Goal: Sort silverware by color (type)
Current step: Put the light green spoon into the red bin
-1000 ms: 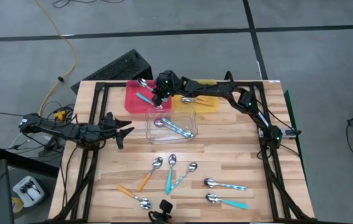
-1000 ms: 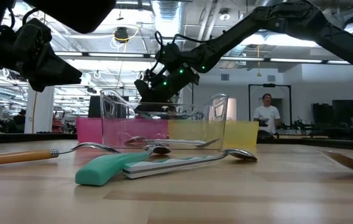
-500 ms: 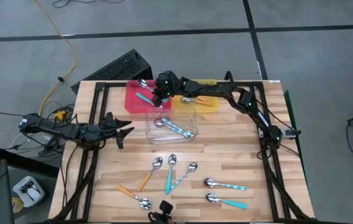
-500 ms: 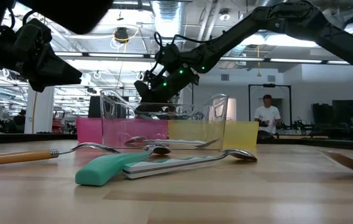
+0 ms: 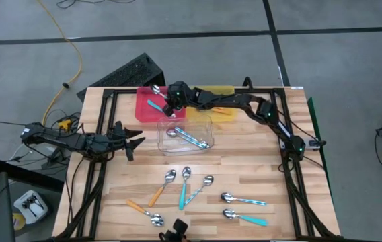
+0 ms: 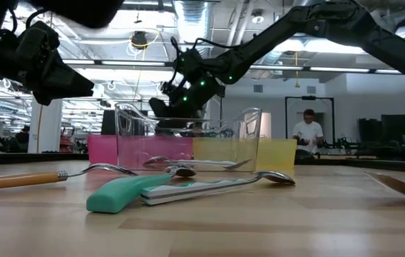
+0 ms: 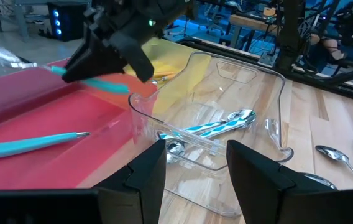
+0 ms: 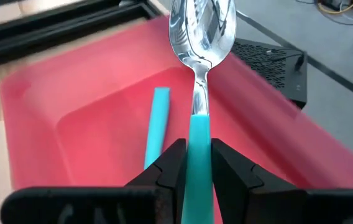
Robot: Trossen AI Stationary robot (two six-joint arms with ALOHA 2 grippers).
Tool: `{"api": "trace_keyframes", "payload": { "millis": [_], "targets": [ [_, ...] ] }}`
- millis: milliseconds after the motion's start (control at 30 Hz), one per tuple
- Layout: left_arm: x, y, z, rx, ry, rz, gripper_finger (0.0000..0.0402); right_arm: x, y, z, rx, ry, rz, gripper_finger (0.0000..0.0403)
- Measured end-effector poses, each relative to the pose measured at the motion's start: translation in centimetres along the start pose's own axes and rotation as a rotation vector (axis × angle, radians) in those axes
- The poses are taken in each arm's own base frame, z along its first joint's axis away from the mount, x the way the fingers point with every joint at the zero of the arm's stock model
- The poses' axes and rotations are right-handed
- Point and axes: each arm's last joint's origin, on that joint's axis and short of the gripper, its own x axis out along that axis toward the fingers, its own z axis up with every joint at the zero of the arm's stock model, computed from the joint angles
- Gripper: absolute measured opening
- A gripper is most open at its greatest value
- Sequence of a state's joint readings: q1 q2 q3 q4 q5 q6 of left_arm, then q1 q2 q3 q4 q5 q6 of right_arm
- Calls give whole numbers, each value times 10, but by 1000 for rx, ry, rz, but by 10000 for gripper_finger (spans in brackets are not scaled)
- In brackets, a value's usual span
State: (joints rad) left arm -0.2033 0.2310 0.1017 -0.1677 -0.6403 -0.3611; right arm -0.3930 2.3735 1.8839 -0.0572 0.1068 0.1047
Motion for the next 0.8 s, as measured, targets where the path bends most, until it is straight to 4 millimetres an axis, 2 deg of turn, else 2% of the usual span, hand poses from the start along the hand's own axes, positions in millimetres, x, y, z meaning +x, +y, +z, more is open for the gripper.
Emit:
{"api": "trace_keyframes", "payload": {
  "millis": [800],
  "targets": [
    [0, 1, 0, 2, -7, 21, 153, 1, -1, -6, -5, 45, -10, 93]
  ]
}}
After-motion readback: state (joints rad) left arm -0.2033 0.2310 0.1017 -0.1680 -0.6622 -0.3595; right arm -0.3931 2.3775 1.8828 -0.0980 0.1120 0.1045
